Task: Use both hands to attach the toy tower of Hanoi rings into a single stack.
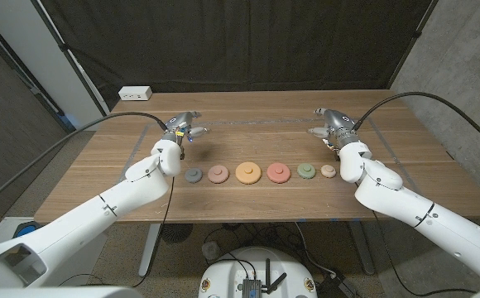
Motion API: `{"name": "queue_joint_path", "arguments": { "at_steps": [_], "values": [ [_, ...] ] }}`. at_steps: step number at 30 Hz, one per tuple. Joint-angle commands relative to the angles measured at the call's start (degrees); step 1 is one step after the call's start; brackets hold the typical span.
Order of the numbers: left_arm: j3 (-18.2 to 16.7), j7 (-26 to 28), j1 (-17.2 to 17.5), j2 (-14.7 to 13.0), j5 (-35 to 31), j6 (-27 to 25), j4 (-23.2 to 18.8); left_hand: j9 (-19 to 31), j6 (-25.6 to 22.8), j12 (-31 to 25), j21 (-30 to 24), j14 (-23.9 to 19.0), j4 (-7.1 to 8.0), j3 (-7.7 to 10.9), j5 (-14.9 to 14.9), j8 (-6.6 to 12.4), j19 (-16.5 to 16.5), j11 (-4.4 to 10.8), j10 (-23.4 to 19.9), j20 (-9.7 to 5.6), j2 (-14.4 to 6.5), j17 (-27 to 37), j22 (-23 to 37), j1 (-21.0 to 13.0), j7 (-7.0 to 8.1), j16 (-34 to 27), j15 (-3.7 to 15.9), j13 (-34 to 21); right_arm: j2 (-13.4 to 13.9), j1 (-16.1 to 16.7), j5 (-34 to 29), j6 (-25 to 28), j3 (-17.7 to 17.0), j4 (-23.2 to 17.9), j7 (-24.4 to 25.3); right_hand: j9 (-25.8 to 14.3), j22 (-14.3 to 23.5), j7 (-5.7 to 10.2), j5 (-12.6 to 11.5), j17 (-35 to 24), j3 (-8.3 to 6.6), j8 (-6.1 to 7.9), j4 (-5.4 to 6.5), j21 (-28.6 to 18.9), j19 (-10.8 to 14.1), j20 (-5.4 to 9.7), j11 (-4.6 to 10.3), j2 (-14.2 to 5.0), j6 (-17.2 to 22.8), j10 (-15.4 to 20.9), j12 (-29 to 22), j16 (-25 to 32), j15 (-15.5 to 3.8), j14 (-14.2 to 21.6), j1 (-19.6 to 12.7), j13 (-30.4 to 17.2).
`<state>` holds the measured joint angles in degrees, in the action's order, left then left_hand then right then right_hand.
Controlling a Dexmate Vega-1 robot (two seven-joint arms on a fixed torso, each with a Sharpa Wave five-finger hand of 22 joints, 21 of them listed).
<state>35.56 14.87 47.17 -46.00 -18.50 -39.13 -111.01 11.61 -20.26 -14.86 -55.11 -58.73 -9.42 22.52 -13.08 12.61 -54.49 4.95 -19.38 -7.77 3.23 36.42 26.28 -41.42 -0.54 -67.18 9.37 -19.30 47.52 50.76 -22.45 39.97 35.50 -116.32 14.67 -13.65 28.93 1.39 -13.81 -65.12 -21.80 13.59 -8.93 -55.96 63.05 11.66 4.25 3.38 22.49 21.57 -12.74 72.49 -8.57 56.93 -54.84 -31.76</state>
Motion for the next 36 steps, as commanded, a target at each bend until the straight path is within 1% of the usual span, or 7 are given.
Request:
{"name": "queue_joint_path", "arguments": {
  "at_steps": [1, 4, 9, 13, 21, 32, 36],
  "values": [
    [2.8, -6.7, -4.0, -2.5, -0.4, -4.1, -2.2, 0.2, -0.3, -0.4, -0.3, -0.7, -0.04, -0.27, -0.1, -0.02, -0.3, -0.15, -0.3, -3.94, -0.2, 0.2, -0.1, -0.7, -0.09, -0.5, 3.11, -0.2, 1.7, -3.5, -0.4, 6.3, 3.0, -2.3, -7.2, -0.1, -0.3, -0.58, -0.3, 0.4, 0.39, -0.61, -0.06, -0.5, -0.6, 0.63, -0.49, -0.61, -1.4, -1.2, 0.5, -0.7, -3.96, -0.6, 0.1, -0.4],
    [2.9, -7.0, -4.2, -2.7, -0.3, -4.3, -2.3, 0.2, -0.2, -0.3, -0.4, -0.6, -0.06, -0.32, -0.1, -0.13, -0.1, -0.13, -0.2, -3.84, -0.2, 0.0, -0.2, -0.9, -0.01, -0.5, 3.11, -0.2, 2.0, -4.6, -0.9, 7.3, 4.1, -2.6, -8.6, -0.1, -0.7, -0.75, -0.4, 0.9, 0.73, -0.92, 0.01, -0.6, -1.1, 0.62, -0.75, -0.7, -2.2, -2.0, 0.8, -1.2, -3.96, -1.2, 0.1, -0.6],
    [2.2, -6.1, -3.4, -2.9, 0.4, -3.8, -2.6, 0.2, 0.2, 0.0, -0.5, -0.5, -0.07, -0.42, -0.1, -0.37, 0.0, -0.34, 0.2, -3.84, -0.2, -0.1, -0.4, -1.1, -0.09, -0.6, 3.1, -0.3, 2.3, -5.4, -1.5, 7.7, 5.0, -2.7, -8.9, -0.1, -1.0, -0.82, -0.4, 1.2, 1.03, -1.11, 0.14, -0.6, -1.4, 0.62, -0.17, -0.85, -2.8, -1.8, 0.8, -1.4, -3.95, -1.2, 0.3, -0.6],
    [1.8, -5.9, -3.1, -3.0, 1.1, -3.2, -2.6, 0.2, 0.6, 0.2, -0.6, -0.3, -0.07, -0.53, -0.1, -0.6, 0.2, -0.55, 0.7, -3.78, -0.3, -0.3, -0.5, -1.3, -0.24, -0.8, 3.1, -0.4, 2.1, -4.5, -0.3, 5.7, 3.9, -2.4, -7.5, -0.1, -1.3, -0.41, -0.6, 1.9, 1.61, -0.56, 0.32, -1.2, -1.2, 0.66, 0.36, -1.12, -1.6, 0.1, 0.0, -1.7, -3.97, -1.2, 0.6, -0.9],
    [0.9, -4.3, -2.0, -3.0, 1.9, -1.9, -2.3, 0.2, 0.7, 0.4, -0.7, -0.1, -0.07, -0.67, -0.1, -0.67, 0.4, -0.52, 0.7, -3.8, -0.4, -0.5, -0.8, -1.6, -0.2, -0.9, 3.1, -0.5, 2.6, -5.6, 0.2, 6.5, 4.7, -2.9, -10.0, -0.3, -1.6, -0.44, -1.0, 1.6, 2.11, -0.09, 0.32, -2.1, -1.2, 0.61, 0.44, -1.67, -0.7, 0.8, -0.1, -1.3, -3.97, -0.6, 0.6, -1.5],
    [0.3, -4.0, -1.2, -3.5, 3.1, -1.1, -2.3, 0.2, 0.3, 0.3, -1.0, -0.1, -0.01, -0.89, -0.1, -0.59, 0.4, -0.5, 0.2, -3.8, -0.5, -0.7, -1.0, -1.8, -0.22, -1.2, 3.1, -0.6, 3.6, -4.9, 1.1, 7.3, 4.5, -4.6, -10.5, -0.3, -1.8, -0.45, -1.2, 1.4, 2.4, -0.18, 0.39, -2.6, -1.3, 0.61, 0.27, -1.92, -0.8, 0.9, 0.0, -1.2, -3.99, -0.2, 0.9, -1.7],
    [-0.6, -1.9, 0.4, -3.3, 3.7, 0.1, -2.2, 0.2, 0.1, 0.2, -1.2, -0.1, 0.04, -0.97, -0.1, -0.53, 0.4, -0.5, -0.2, -3.85, -0.6, -0.7, -1.2, -1.8, -0.25, -1.4, 3.1, -0.7, 4.6, -3.5, 2.4, 6.8, 3.5, -5.9, -10.5, -0.3, -1.9, -0.73, -1.2, 1.1, 2.43, -0.41, 0.36, -2.7, -1.3, 0.62, 0.09, -2.02, -1.4, 0.5, 0.2, -0.9, -3.99, 0.0, 0.9, -1.8]
  ]
}}
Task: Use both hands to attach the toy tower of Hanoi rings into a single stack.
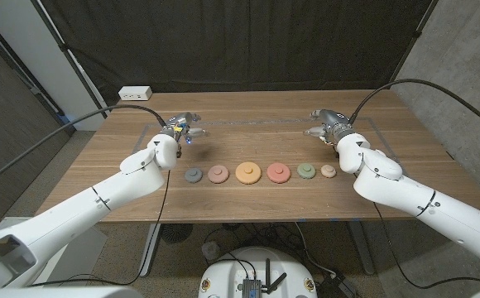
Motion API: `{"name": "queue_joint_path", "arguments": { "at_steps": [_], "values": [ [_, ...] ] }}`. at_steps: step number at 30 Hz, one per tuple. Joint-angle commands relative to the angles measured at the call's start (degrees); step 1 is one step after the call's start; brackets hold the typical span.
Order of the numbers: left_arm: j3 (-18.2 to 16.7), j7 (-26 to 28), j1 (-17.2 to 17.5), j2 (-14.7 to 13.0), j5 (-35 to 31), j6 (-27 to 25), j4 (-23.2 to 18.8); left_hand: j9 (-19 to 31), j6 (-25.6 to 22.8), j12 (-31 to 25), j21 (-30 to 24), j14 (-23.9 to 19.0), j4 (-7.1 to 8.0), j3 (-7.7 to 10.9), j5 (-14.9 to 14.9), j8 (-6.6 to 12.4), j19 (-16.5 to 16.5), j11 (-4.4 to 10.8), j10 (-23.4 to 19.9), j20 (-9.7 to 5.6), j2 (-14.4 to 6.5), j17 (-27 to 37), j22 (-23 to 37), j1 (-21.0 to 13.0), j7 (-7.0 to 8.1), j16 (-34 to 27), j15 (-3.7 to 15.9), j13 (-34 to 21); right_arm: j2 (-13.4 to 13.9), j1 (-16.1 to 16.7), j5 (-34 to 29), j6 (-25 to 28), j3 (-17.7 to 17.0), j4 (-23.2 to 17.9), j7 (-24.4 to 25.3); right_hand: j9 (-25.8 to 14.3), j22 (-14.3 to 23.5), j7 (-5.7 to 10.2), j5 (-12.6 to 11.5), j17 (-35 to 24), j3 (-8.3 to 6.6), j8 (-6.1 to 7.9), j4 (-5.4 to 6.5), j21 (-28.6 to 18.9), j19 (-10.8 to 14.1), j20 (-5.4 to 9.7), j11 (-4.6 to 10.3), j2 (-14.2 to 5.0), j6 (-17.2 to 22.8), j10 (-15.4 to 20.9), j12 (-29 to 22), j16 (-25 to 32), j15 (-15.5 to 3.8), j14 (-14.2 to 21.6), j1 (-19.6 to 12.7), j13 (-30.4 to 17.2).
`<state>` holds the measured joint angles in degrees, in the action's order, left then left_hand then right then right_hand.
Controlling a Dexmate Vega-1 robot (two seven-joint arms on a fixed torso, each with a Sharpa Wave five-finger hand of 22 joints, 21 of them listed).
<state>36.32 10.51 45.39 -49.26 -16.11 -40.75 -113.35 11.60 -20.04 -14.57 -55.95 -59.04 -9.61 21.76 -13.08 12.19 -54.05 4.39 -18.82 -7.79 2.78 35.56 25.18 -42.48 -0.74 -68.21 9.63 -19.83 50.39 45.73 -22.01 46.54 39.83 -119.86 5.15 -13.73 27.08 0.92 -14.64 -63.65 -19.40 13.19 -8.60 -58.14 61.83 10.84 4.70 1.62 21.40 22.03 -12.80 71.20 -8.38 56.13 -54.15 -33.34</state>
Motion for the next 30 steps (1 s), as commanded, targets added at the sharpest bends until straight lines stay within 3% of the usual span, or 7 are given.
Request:
{"name": "queue_joint_path", "arguments": {
  "at_steps": [1, 9, 30],
  "values": [
    [-1.5, 2.7, 2.4, -0.1, 1.3, 1.7, 0.0, 0.2, -0.2, -0.1, -0.4, 0.2, 0.24, -0.22, -0.1, -0.09, 0.0, 0.15, -0.8, -3.8, -0.2, 0.1, -0.1, -0.8, 0.0, -0.4, 2.84, -0.2, 2.0, 1.6, 2.1, 0.4, -0.8, -2.6, -1.2, -0.2, -0.1, -0.27, -0.5, -0.8, 0.04, -0.03, -0.01, -0.7, -0.1, 1.45, -0.47, -0.29, -0.4, -0.3, 0.4, 0.6, -4.17, 1.1, 0.2, -0.2],
    [-2.1, 3.0, 3.4, -0.4, 2.2, 1.3, -0.7, 0.2, -0.2, 0.0, -0.6, 0.2, 0.18, -0.18, -0.3, -0.15, 0.1, 0.21, -0.9, -3.75, -0.6, 0.0, -0.3, -1.2, -0.03, -0.7, 2.87, -0.3, 3.7, 3.7, 3.3, 1.1, -1.8, -5.0, -0.7, -0.2, -0.5, -0.38, -0.7, -0.7, 0.21, -0.34, -0.12, -1.0, -0.5, 1.43, -1.06, -0.4, -1.2, -1.2, 0.9, 0.0, -4.17, 0.4, 0.1, -0.2],
    [-4.7, 5.5, 6.3, -0.2, 5.6, 3.5, -1.5, 0.3, -1.3, 0.0, -1.4, 0.4, 0.23, -0.45, -0.5, 0.09, 0.3, 0.56, -1.9, -3.73, -1.1, -0.3, -0.8, -1.9, 0.09, -1.3, 2.86, -0.6, 7.7, 11.0, 5.4, 2.8, -5.4, -11.9, 3.3, -0.6, -1.4, -0.04, -0.9, -0.4, 0.77, 0.07, -0.31, -2.0, -0.8, 1.46, -0.87, -0.57, -0.5, -0.4, 0.8, -0.3, -4.17, 0.4, -0.2, 0.0]
  ]
}}
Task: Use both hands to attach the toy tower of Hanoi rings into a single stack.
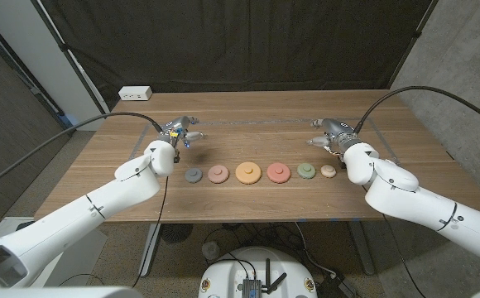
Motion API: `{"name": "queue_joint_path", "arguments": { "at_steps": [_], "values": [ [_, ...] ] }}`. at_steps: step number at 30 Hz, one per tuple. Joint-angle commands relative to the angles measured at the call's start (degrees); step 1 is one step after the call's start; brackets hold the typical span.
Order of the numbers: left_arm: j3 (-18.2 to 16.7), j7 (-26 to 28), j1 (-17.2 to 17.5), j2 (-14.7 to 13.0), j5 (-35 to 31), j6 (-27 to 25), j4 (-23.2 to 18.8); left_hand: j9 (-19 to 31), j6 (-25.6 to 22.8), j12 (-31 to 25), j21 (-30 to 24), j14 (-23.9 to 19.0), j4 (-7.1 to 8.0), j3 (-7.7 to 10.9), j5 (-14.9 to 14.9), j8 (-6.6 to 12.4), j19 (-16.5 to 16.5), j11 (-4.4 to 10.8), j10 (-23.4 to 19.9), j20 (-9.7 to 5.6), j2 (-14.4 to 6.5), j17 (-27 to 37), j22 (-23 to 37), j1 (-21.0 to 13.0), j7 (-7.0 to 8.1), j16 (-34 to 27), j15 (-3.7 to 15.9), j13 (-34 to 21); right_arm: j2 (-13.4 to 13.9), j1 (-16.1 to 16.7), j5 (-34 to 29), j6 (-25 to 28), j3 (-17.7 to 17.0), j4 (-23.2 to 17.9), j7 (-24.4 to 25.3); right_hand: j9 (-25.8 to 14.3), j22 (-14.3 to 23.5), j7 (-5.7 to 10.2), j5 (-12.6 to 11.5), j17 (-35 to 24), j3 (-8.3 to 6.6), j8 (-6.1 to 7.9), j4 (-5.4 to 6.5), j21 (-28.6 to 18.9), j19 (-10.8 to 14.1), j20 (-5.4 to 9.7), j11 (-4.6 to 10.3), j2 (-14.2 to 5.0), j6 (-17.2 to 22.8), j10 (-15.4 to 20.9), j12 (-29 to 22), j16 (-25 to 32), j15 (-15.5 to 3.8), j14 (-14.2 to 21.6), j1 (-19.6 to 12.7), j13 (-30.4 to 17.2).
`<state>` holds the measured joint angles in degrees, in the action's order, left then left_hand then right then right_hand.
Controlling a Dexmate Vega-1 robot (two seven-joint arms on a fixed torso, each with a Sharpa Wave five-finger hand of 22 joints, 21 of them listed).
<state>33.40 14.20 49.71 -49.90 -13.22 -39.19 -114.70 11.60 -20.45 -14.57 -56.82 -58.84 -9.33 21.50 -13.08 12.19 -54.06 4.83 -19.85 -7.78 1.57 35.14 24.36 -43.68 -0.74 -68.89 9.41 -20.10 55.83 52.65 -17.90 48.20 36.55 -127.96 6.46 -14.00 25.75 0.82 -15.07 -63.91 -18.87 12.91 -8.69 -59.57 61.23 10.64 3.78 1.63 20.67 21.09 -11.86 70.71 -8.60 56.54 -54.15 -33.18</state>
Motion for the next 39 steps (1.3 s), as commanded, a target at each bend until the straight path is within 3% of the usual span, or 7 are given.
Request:
{"name": "queue_joint_path", "arguments": {
  "at_steps": [1, 9, 21, 28, 39],
  "values": [
    [-1.8, 2.1, 2.1, 0.5, 2.6, 1.8, -0.3, 0.3, -0.9, -0.1, -0.6, 0.2, -0.04, -0.2, -0.5, 0.1, 0.4, 0.16, -1.0, -3.7, 0.1, 0.0, 0.0, -0.7, 0.05, -0.6, 3.07, -0.4, 2.8, 4.5, 0.9, 1.7, -2.0, -4.6, 2.2, -0.3, 0.0, 0.0, -0.5, -0.1, 0.26, 0.34, -0.23, -0.7, -0.2, 1.66, 0.06, -0.58, 0.3, 0.5, -0.1, 0.1, -3.96, 0.0, -0.2, -0.2],
    [-1.8, 2.8, 2.2, 0.4, 2.6, 1.4, -0.5, 0.3, -1.4, -0.1, -0.8, 0.0, -0.03, -0.24, -0.5, 0.2, 0.4, 0.23, -1.4, -3.7, -0.1, 0.1, -0.1, -0.8, 0.11, -1.0, 3.07, -0.4, 3.9, 6.3, 0.8, 2.7, -2.3, -6.9, 3.4, -0.3, -0.5, 0.39, -0.6, -0.4, 0.54, 0.29, -0.32, -1.4, -0.5, 1.65, 0.69, -0.61, 0.2, -0.4, 0.4, 0.3, -3.96, 0.3, -0.7, 0.0],
    [-2.0, 2.8, 2.1, -0.5, 2.6, 1.8, -0.6, 0.4, -1.4, 0.0, -1.2, 0.3, -0.04, -0.37, -0.6, 0.1, 0.6, 0.37, -1.6, -3.69, -0.3, -0.2, -0.3, -1.0, 0.2, -1.1, 3.07, -0.6, 5.6, 8.8, 1.2, 3.0, -3.1, -9.1, 4.5, -0.2, -1.3, 0.31, -0.6, -0.3, 0.89, -0.32, -0.43, -2.1, -1.1, 1.66, 0.27, -0.48, -1.0, -1.4, 0.7, -0.2, -3.95, 0.0, -1.2, 0.8],
    [-3.8, 3.2, 3.2, -0.6, 4.7, 3.0, -0.7, 0.4, -1.6, 0.1, -1.4, 0.1, 0.0, -0.47, -0.6, 0.07, 0.6, 0.31, -1.6, -3.56, -0.5, -0.1, -0.5, -1.1, 0.11, -1.5, 3.07, -0.7, 6.5, 10.5, 1.3, 3.0, -2.9, -10.2, 5.1, -0.1, -1.7, 0.03, -0.5, 0.3, 1.19, -0.74, -0.51, -2.5, -1.3, 1.68, 0.46, -0.25, -2.2, -1.7, 0.8, -0.5, -3.97, -0.3, -1.6, 1.1],
    [-4.3, 3.4, 3.7, -0.5, 6.3, 4.6, 0.0, 0.4, -1.7, 0.3, -1.9, 0.4, 0.08, -0.7, -0.6, -0.01, 0.7, 0.32, -1.7, -3.46, -0.7, -0.5, -0.9, -1.1, 0.07, -1.6, 3.07, -0.9, 7.2, 9.9, 1.5, 4.0, -1.7, -11.0, 3.0, 0.1, -2.4, -0.18, -0.3, 0.7, 1.46, -0.86, -0.62, -2.9, -1.8, 1.65, -0.21, 0.02, -2.8, -2.9, 1.1, -1.0, -3.96, -0.8, -2.3, 1.7]
  ]
}}
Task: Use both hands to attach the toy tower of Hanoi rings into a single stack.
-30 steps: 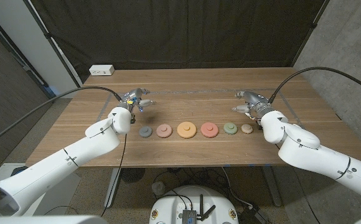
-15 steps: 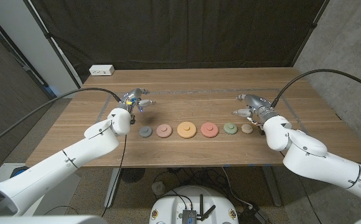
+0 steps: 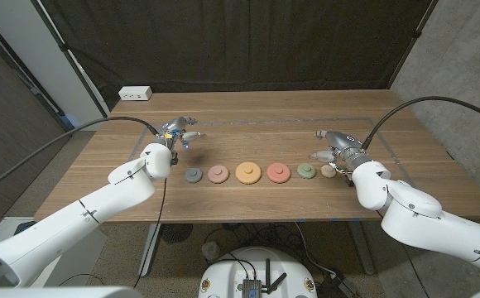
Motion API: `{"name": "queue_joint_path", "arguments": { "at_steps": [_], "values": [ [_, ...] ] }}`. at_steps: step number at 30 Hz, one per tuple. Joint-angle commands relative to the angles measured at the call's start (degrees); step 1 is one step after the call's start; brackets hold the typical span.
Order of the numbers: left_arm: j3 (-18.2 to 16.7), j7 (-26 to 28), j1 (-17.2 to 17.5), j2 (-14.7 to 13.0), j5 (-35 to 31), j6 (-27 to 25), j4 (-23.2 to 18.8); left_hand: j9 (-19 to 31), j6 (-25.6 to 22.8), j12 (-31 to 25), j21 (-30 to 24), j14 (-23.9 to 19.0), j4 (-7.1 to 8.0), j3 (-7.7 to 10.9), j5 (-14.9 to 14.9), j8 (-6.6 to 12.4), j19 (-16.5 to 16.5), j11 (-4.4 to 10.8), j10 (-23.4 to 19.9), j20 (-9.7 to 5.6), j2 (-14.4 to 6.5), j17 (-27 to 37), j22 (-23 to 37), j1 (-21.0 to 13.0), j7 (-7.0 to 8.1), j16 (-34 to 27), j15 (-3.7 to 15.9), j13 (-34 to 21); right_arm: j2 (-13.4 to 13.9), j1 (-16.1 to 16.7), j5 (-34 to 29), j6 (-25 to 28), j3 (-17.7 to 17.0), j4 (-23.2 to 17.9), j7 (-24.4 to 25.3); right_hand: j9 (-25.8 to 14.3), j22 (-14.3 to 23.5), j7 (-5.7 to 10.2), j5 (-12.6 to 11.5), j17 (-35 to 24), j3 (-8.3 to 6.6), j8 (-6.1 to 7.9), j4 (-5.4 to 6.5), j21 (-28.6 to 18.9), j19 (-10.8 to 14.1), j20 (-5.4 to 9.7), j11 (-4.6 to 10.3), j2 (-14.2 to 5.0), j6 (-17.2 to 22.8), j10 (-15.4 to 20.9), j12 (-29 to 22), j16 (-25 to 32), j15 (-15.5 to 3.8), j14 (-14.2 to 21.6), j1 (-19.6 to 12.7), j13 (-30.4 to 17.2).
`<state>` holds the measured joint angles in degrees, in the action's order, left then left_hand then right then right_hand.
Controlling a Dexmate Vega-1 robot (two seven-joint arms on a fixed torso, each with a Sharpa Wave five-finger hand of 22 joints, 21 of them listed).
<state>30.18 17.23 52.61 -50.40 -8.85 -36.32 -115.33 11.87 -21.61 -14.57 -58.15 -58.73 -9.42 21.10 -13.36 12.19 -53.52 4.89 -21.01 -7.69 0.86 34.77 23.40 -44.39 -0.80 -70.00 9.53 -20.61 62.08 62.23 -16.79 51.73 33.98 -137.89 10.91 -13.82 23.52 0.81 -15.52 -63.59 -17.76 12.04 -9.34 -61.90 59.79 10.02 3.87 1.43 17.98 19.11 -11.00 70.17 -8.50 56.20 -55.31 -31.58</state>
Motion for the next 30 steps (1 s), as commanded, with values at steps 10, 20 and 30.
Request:
{"name": "queue_joint_path", "arguments": {
  "at_steps": [10, 20, 30],
  "values": [
    [-1.2, 1.3, 1.3, -0.6, 1.4, 2.2, 0.2, 0.1, -0.7, 0.3, -0.8, 0.4, 0.17, -0.47, -0.4, -0.02, 0.4, 0.14, -0.8, -3.44, 0.0, -0.2, -0.2, -0.3, 0.19, -0.7, 2.96, -0.5, 0.4, -0.1, 0.4, -0.8, 1.9, -0.4, -1.4, 0.1, -1.2, -0.32, 0.5, 2.7, 1.31, -0.43, 0.29, -1.3, -1.5, 2.28, 0.02, 0.58, -2.2, -2.3, -0.1, -1.7, -4.03, -1.7, -1.5, 0.7],
    [-1.5, 1.0, 1.4, -0.6, 2.1, 1.9, 0.2, 0.2, -0.8, 0.4, -1.1, 0.6, 0.18, -0.65, -0.4, -0.07, 0.6, 0.23, -0.9, -3.34, 0.0, -0.4, -0.5, -0.3, 0.2, -0.9, 2.95, -0.6, 0.0, -2.0, -0.9, -0.6, 3.9, -0.6, -4.1, 0.2, -1.7, -0.73, 0.6, 3.0, 1.71, -0.38, 0.27, -1.8, -1.9, 2.24, -0.6, 0.67, -3.0, -2.8, -0.1, -1.5, -4.03, -1.5, -1.9, 1.0],
    [-1.6, 1.2, 1.6, -0.9, 2.2, 1.9, -0.1, 0.2, -0.9, 0.5, -1.4, 0.7, 0.19, -0.73, -0.5, -0.11, 0.7, 0.1, -1.0, -3.32, -0.2, -0.5, -0.8, -0.3, 0.15, -1.1, 2.95, -0.7, -0.6, -3.6, -3.3, 0.4, 6.1, -1.2, -6.2, 0.3, -2.3, -1.1, 0.7, 3.6, 2.14, -0.34, 0.39, -2.3, -2.4, 2.22, -0.66, 0.7, -3.8, -3.0, -0.2, -1.6, -4.01, -1.9, -2.0, 1.2]
  ]
}}
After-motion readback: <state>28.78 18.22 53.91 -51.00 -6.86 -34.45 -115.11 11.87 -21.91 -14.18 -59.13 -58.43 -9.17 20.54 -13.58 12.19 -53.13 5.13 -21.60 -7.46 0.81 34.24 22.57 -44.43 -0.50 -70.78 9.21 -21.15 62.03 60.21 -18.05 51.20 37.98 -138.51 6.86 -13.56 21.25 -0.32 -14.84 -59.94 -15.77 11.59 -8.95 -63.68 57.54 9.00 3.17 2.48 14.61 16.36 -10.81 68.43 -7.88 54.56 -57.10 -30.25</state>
